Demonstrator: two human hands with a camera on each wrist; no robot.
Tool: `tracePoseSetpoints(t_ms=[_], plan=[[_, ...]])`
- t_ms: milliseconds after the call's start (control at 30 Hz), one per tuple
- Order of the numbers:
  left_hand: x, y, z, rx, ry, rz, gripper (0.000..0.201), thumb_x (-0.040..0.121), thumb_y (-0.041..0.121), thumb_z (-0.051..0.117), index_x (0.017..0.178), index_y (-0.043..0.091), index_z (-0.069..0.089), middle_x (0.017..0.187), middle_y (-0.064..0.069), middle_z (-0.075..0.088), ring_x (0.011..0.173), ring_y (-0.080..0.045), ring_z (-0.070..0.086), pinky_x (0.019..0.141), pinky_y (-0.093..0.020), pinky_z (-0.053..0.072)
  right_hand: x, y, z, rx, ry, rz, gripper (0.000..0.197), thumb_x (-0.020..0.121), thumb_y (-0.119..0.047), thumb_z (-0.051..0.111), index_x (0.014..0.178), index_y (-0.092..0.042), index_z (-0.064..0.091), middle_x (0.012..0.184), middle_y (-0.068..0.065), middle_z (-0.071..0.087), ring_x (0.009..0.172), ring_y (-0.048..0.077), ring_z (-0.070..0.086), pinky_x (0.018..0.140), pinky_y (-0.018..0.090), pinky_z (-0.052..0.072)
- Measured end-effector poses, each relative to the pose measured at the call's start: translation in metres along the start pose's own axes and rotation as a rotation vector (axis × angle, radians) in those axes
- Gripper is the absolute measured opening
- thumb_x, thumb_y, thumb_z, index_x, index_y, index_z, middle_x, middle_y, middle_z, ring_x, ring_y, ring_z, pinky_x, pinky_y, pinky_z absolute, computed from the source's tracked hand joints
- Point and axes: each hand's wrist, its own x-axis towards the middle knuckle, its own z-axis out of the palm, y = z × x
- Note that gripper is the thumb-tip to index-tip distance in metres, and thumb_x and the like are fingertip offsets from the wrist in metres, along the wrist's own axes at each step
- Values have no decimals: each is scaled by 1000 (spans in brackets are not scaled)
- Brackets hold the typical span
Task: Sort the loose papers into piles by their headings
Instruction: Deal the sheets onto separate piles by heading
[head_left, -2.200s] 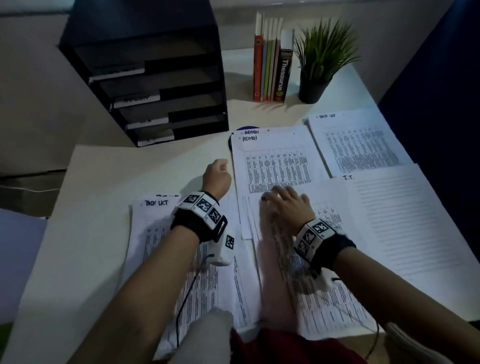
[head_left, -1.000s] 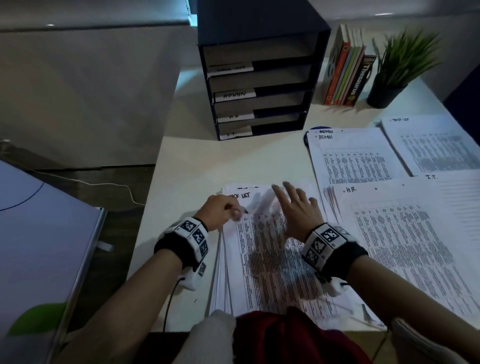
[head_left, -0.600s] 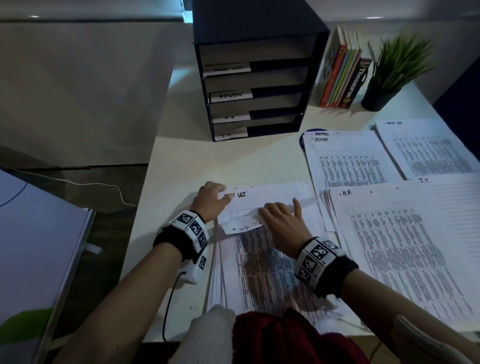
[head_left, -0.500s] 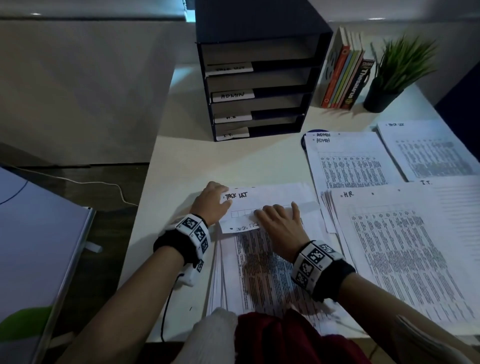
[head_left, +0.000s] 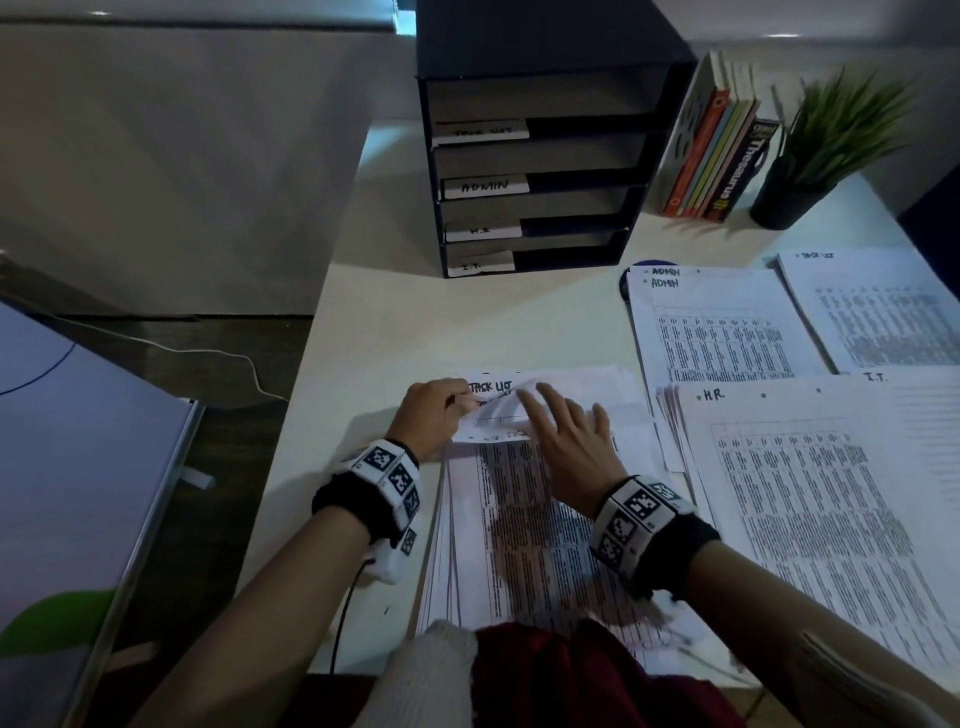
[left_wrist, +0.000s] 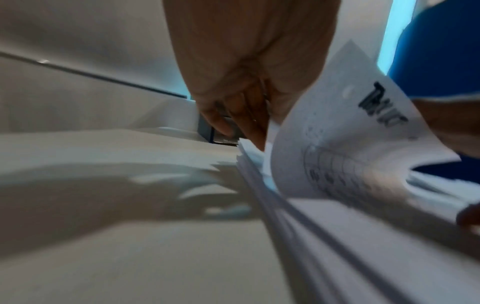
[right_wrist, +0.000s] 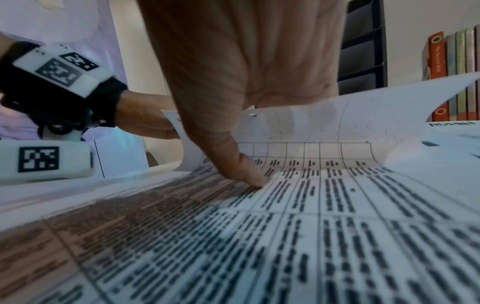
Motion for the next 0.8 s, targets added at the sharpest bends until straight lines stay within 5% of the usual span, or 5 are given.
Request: tracePoseSetpoints(t_ms=[200,300,400,600,800], plan=[[0,-6,-12,-360,-184,-112,20,88,12,59,86,-7,64,83,-12,61,78,-18,56,71,-28,47,9,5,-4,176,19,-20,89,82,-40,63,148,-19,7,155,2,6,138,22,22,113,50,11],[0,-7,-11,-417,-147,-200,18,90,10,56,91,-7,63,83,-13,58,79,-21,58,63,-21,53,11,6,-10,408,32,-53,77,74,-74,32,123,-20,54,139,2,41,123,16,43,113,45,9],[-4,5,-14,-448,-89,-208,18,92,9,53,80,0,64,59,1,61,61,-8,57,55,-13,52,13,1,-11,680,41,11,80,76,-74,13,64,-16,66,86,4,70,84,17,63,107,37,25],[-15,21,-22,-580,-422,-148,26,85,10,63,110,16,64,98,11,67,88,0,64,72,-16,52,19,-7,-12,942,158,112,38,89,-44,53,87,-10,70,86,3,70,84,18,65,76,29,48],[-17,18,-19,-603,-339,-172,49,79,7,68,126,16,55,112,3,65,96,-3,63,69,-13,51,23,-10,-16,989,212,107,28,85,-37,62,88,-11,71,88,-1,69,81,10,64,72,17,47]])
